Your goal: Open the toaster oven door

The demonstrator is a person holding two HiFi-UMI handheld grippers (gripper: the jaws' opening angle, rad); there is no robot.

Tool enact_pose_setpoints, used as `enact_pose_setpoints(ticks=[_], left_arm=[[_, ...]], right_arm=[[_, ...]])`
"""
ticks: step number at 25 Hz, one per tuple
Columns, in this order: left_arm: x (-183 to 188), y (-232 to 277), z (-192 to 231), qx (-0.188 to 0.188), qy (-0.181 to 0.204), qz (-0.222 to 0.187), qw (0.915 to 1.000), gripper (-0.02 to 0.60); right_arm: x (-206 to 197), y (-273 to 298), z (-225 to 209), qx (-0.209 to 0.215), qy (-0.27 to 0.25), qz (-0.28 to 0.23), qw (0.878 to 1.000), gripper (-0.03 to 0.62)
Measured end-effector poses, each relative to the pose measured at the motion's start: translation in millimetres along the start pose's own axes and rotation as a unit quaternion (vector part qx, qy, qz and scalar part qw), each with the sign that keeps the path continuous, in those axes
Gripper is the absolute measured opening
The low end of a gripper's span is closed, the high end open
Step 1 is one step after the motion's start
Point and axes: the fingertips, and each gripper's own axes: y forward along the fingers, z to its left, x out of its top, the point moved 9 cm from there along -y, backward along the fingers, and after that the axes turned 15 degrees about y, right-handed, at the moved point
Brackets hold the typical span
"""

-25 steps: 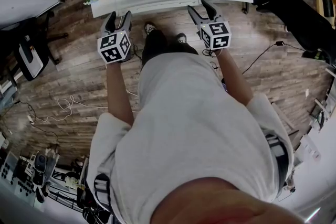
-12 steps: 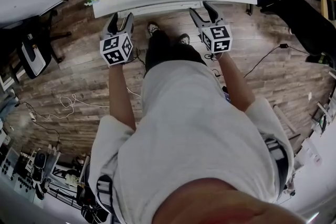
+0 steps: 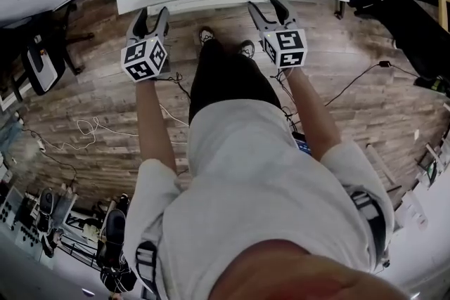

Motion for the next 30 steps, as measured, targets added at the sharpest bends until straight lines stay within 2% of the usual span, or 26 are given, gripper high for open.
enact_pose_setpoints(ticks=[11,21,30], left_arm=[[-19,4,0,0.001,0.006,-0.013,0.9999,0.250],[-32,6,-4,0.002,0.013,-0.041,0.9991,0.249],[-43,9,-7,0.014,0.015,-0.048,0.9987,0.249]], right_arm=[[-17,7,1,-0.011,-0.004,-0.010,1.000,0.235],[-33,6,0,-0.015,-0.013,-0.043,0.999,0.236],[-43,10,-2,-0.013,-0.021,-0.047,0.999,0.235]])
